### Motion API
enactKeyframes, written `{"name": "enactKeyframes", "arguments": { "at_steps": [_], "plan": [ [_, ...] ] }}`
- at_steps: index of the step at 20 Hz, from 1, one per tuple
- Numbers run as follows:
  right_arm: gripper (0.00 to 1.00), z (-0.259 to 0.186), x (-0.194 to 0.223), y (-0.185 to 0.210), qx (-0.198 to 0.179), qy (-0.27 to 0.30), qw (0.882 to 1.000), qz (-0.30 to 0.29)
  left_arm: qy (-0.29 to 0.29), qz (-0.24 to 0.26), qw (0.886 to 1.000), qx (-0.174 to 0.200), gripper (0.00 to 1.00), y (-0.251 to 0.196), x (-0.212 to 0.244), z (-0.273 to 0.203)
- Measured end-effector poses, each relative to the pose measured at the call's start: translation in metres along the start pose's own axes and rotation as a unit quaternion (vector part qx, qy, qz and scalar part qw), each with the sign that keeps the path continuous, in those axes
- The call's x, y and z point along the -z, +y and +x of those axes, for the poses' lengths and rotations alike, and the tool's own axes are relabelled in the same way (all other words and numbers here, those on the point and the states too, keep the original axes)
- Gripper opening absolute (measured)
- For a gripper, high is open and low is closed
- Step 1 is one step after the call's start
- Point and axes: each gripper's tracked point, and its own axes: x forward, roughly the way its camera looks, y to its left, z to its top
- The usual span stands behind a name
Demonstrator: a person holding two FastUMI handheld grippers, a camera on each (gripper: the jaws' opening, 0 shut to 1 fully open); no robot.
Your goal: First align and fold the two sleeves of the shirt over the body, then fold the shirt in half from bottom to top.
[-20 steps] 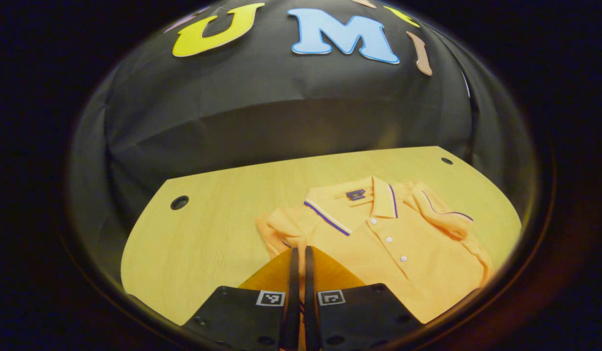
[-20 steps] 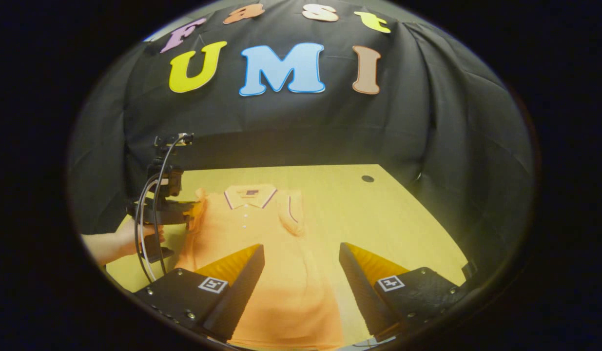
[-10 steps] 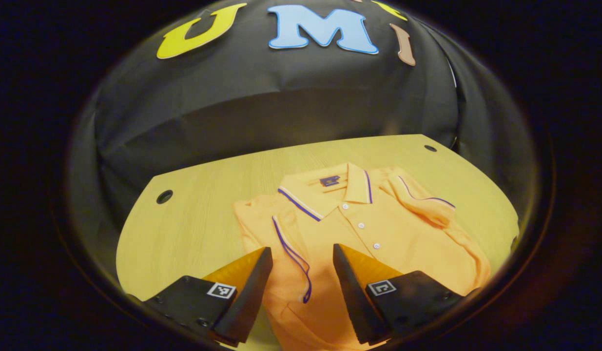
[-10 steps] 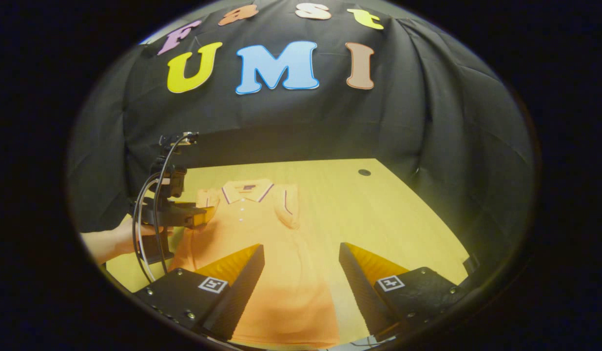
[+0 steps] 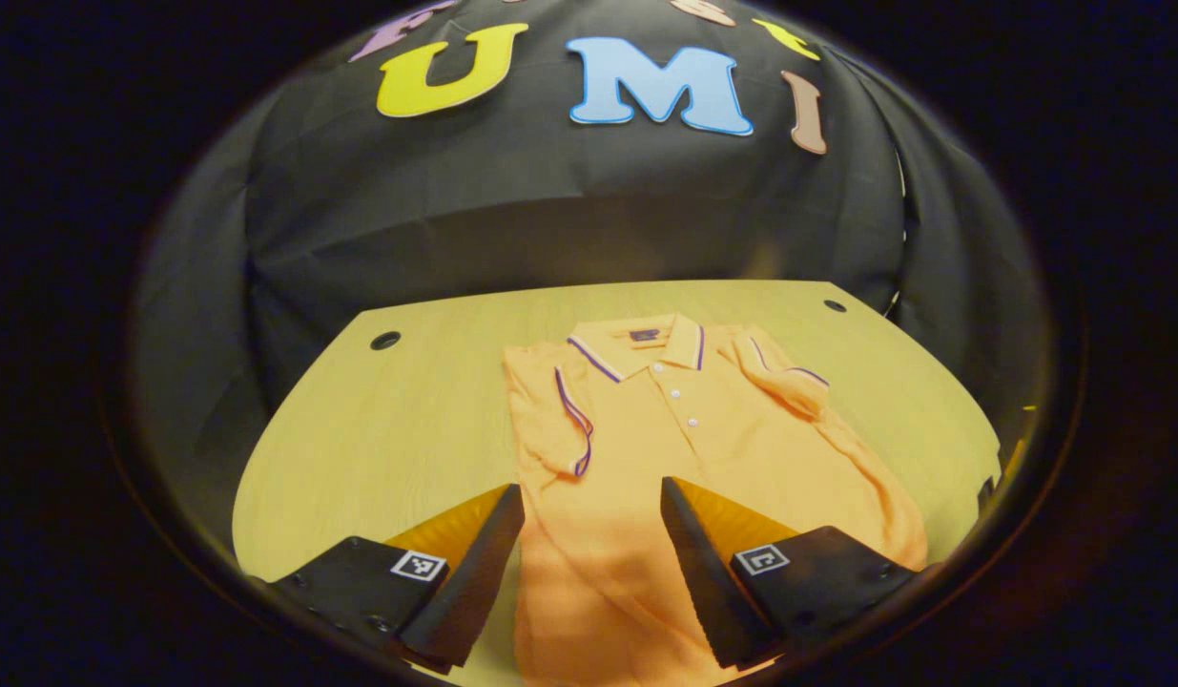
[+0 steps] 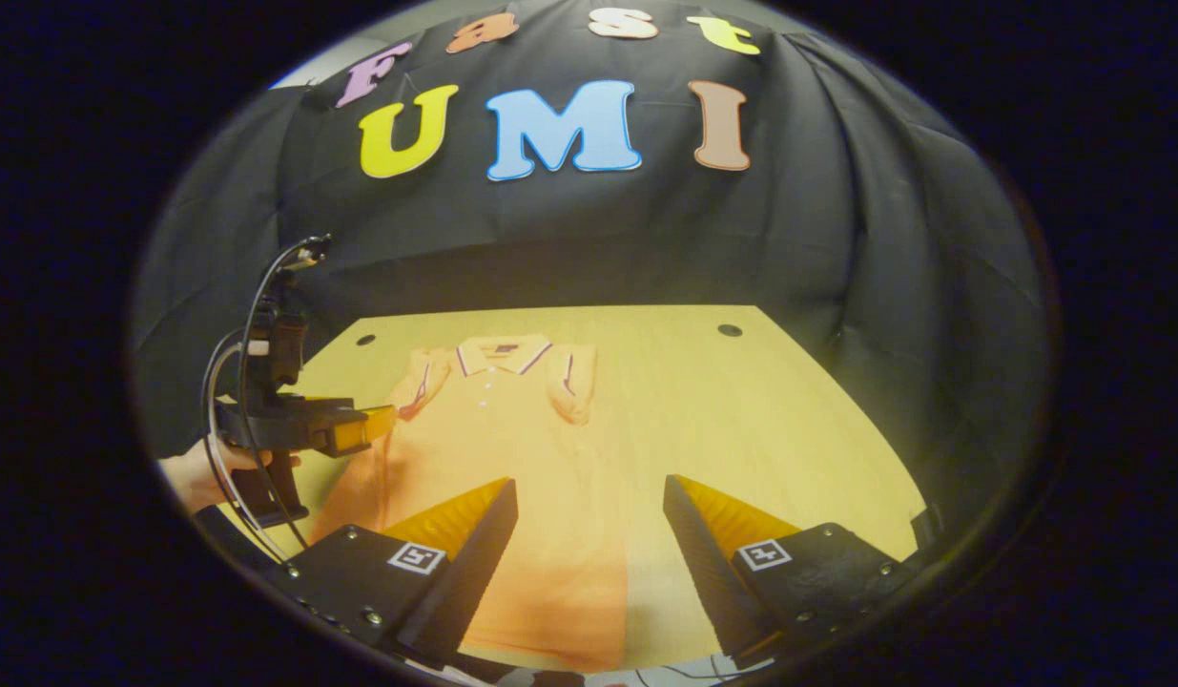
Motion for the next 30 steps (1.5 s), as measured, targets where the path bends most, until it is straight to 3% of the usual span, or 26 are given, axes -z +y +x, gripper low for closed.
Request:
{"name": "enactKeyframes", "arguments": {
  "at_steps": [7, 13, 19, 30],
  "plan": [
    [0.95, -0.023, 0.055, -0.002, -0.048, 0.031, 0.998, -0.031, 0.014, -0.027, 0.999, -0.045, 0.94, 0.005, 0.076, -0.088],
    [0.95, -0.036, 0.102, 0.003, -0.072, 0.072, 0.994, -0.041, 0.026, -0.037, 0.998, -0.049, 0.95, -0.006, 0.136, -0.143],
    [0.96, -0.026, 0.136, 0.002, -0.054, 0.107, 0.992, -0.030, 0.038, -0.059, 0.997, -0.034, 0.94, -0.007, 0.175, -0.170],
    [0.96, -0.016, 0.175, 0.002, -0.038, 0.160, 0.986, -0.012, 0.061, -0.043, 0.997, -0.020, 0.95, -0.003, 0.211, -0.182]
  ]
}}
